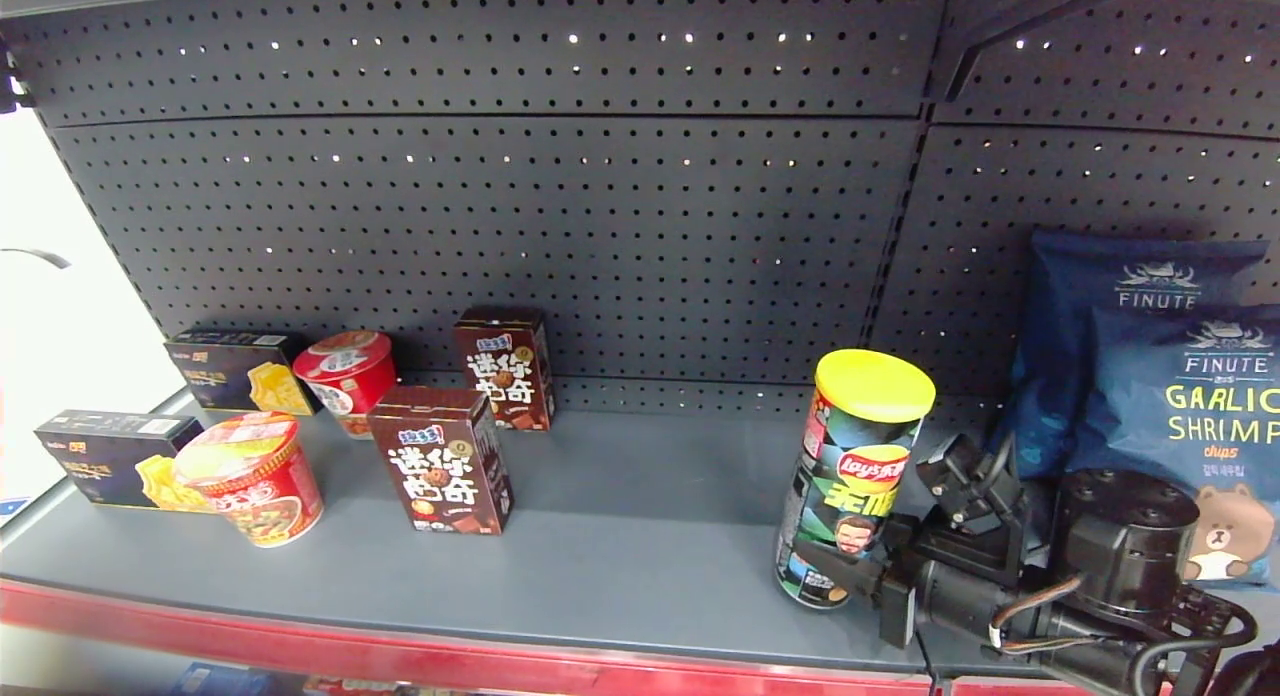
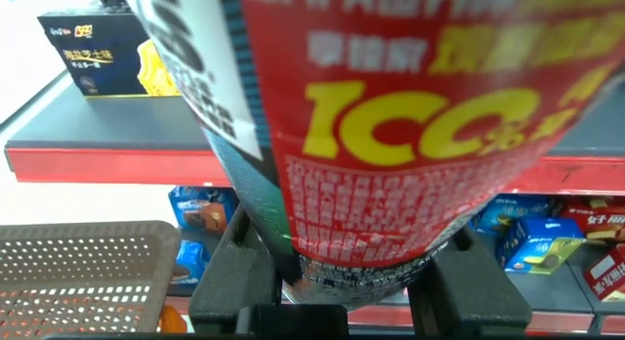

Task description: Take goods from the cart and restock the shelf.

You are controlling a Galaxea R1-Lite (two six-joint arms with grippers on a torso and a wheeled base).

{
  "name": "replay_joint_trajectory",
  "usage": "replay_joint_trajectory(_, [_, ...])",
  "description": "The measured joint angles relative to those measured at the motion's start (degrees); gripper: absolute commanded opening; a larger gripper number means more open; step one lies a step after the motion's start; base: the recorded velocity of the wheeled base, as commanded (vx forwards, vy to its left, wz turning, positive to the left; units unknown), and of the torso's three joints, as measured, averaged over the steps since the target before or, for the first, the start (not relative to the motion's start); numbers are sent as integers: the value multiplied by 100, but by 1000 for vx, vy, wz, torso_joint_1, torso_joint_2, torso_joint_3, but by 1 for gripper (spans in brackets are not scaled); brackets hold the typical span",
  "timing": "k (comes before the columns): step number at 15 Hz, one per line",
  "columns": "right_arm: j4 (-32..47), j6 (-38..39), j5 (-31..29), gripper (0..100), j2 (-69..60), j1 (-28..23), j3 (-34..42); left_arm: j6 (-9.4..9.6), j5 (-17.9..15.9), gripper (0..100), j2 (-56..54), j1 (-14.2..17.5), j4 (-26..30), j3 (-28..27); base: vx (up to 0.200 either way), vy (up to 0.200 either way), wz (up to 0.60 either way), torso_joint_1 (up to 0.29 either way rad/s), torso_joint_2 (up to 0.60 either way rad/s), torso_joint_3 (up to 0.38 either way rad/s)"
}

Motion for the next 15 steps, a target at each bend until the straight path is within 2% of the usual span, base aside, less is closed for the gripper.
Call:
replay_joint_trajectory(9, [-112, -66, 13, 0, 388, -24, 9, -10, 5, 0, 0, 0, -1, 6, 0, 0, 0, 0, 0, 0])
replay_joint_trajectory(10, [-205, -77, 16, 100, 430, -24, 9, -12, 5, 0, 0, 0, 0, 6, 0, 0, 0, 0, 0, 0])
replay_joint_trajectory(15, [-377, -82, 20, 100, 471, -2, 85, -21, 0, 0, 0, 0, 0, 26, 0, 0, 0, 0, 0, 0])
